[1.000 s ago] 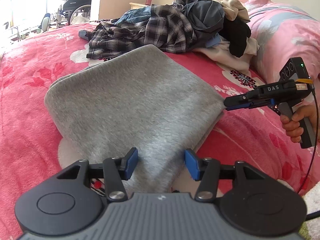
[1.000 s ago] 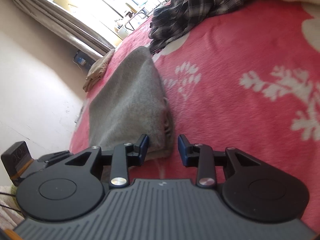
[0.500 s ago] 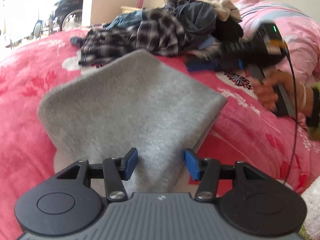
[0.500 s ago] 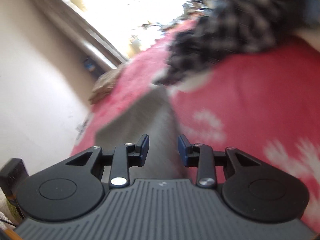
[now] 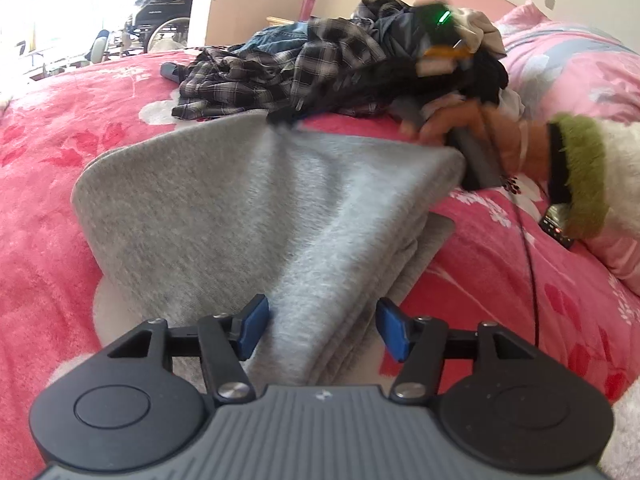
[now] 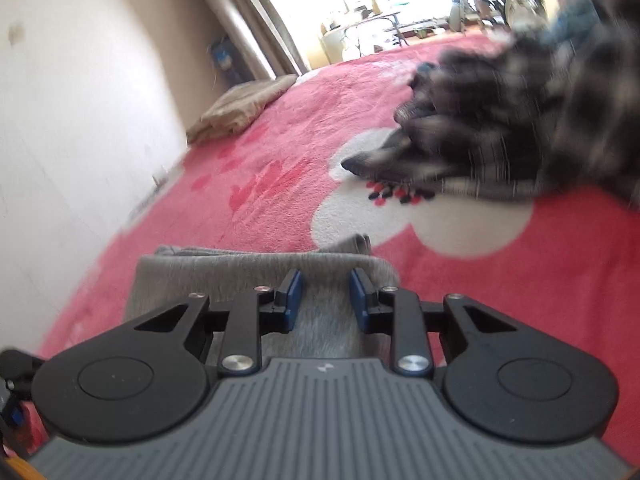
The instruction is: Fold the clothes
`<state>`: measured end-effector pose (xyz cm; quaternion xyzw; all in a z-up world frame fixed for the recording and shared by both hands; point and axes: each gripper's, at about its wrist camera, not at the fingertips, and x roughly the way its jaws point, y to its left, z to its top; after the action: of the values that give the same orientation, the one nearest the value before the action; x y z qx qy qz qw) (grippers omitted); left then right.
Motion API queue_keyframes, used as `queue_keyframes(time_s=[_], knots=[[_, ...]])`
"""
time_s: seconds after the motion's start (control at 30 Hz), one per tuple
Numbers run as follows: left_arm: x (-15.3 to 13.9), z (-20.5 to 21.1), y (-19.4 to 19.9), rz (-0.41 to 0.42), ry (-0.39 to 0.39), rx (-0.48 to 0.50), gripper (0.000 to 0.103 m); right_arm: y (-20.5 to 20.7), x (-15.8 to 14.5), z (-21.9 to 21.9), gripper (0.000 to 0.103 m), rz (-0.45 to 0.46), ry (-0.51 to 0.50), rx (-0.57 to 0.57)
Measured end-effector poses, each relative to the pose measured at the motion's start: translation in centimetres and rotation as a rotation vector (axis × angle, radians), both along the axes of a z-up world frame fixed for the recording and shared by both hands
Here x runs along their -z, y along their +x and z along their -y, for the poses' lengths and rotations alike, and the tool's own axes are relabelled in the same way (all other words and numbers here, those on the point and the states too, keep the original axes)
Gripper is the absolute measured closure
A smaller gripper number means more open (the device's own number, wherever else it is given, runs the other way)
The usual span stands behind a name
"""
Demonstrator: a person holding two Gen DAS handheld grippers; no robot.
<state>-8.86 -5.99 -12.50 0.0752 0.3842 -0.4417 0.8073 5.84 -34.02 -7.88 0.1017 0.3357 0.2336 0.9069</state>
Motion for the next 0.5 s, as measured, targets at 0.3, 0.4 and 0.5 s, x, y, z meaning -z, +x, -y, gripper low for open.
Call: queue_keyframes(time_s=[0.3, 0.4, 0.5], knots=[[0.5, -0.1, -1.2, 0.040, -0.037, -0.039, 0.035, -0.7, -5.7, -15.1, 0.078, 0.166, -0.254, -0.642], [0.7, 0.0, -1.3, 0.052, -0.036, -0.038, 0.034, 0.9, -0.4, -19.9, 0.084, 0.123, -0.420, -0.733], [0.8, 0.0, -1.4, 0.063, -0.035, -0.036, 0.034, 3.0, 1.6, -20.2, 0.086, 0.056, -0.356, -0.704]])
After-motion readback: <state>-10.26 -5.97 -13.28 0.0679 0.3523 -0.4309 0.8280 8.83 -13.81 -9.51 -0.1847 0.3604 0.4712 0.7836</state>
